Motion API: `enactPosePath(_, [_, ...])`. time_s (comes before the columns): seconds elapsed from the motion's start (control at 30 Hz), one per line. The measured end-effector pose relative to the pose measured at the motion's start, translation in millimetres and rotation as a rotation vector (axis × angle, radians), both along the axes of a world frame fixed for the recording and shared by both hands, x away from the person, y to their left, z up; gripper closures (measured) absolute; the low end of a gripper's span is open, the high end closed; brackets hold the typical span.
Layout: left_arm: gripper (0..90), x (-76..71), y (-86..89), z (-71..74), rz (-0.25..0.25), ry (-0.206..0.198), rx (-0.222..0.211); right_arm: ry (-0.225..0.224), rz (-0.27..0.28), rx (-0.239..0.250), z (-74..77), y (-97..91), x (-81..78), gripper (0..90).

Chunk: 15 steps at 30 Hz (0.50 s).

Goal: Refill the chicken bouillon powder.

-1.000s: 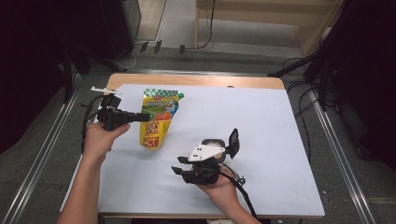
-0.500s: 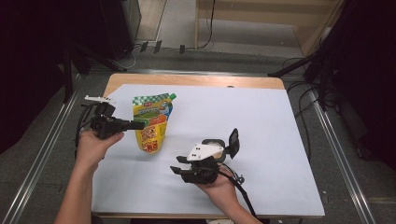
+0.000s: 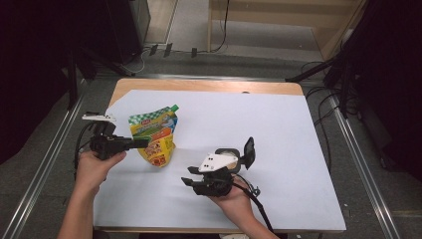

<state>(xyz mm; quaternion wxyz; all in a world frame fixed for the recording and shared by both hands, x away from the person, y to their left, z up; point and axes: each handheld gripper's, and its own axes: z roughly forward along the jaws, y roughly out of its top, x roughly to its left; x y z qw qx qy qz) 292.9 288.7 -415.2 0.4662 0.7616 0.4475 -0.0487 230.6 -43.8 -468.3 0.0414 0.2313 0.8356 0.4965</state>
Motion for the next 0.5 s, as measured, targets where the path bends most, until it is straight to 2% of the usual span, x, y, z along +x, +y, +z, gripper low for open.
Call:
enactPosePath(0.27, [81.8, -0.7, 3.2, -1.2, -0.003, 0.006, -0.013, -0.002, -0.003, 0.0, 0.3, -0.6, 0.3, 61.5])
enactPosePath(0.4, [78.0, -0.7, 5.7, -0.6, -0.007, 0.016, -0.039, -0.003, -0.002, 0.001, 0.3, -0.6, 0.3, 61.5])
enactPosePath(0.43, [76.4, -1.0, 7.1, 0.7, -0.008, 0.016, -0.06, -0.003, -0.002, 0.001, 0.3, -0.6, 0.2, 61.6])
enactPosePath(0.5, [74.7, -1.1, 7.2, 1.8, -0.009, 0.015, -0.056, -0.003, -0.002, 0.001, 0.3, -0.6, 0.2, 61.6])
